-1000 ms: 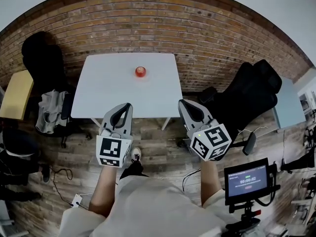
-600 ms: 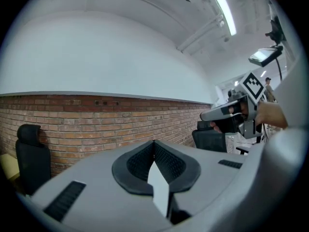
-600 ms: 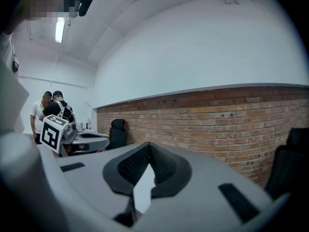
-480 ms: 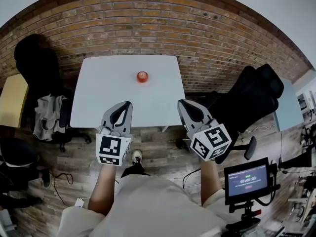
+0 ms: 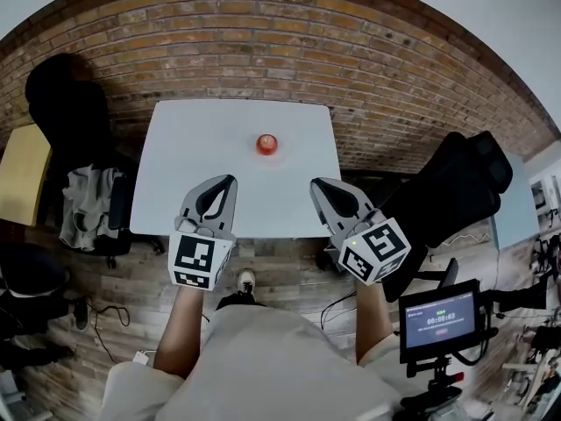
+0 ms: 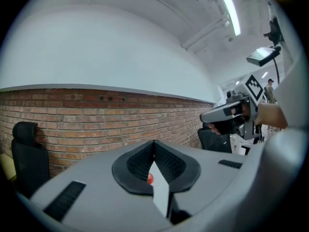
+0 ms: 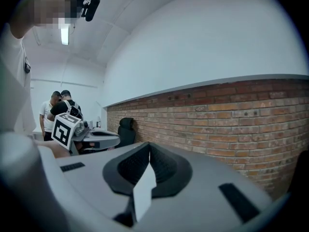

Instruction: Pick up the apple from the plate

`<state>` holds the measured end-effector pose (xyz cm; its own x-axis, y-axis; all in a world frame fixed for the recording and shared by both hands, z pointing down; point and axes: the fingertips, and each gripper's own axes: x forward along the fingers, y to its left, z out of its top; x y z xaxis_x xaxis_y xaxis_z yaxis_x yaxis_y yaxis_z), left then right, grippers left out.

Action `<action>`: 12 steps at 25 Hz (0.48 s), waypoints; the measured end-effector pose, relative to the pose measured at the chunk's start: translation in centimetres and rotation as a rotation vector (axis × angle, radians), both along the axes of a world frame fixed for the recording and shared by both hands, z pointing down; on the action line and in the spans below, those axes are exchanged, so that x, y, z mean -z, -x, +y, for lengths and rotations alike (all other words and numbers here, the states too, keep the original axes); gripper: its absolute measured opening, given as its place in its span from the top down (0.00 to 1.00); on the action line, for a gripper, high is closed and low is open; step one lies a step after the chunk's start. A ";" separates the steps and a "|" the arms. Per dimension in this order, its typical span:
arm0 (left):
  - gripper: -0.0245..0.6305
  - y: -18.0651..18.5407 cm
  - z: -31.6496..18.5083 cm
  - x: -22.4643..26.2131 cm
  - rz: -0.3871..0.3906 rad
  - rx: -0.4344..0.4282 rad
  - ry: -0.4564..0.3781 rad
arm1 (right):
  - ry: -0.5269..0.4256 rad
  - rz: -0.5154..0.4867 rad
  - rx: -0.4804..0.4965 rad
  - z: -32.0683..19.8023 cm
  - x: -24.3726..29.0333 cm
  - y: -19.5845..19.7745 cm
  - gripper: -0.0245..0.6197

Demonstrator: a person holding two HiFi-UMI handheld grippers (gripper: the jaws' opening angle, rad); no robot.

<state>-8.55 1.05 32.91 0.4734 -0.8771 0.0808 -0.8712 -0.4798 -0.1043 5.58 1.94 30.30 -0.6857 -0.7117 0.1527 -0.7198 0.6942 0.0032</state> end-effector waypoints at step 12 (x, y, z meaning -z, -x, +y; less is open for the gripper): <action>0.95 1.6 -5.2 -0.8 0.015 -0.052 0.021 | 0.023 0.003 0.018 -5.8 -1.3 3.6 0.95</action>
<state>-10.17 -4.13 33.75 0.5196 -0.8495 0.0916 -0.8464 -0.5264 -0.0808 1.93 -3.89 31.57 -0.6977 -0.6957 0.1709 -0.7073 0.7069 -0.0102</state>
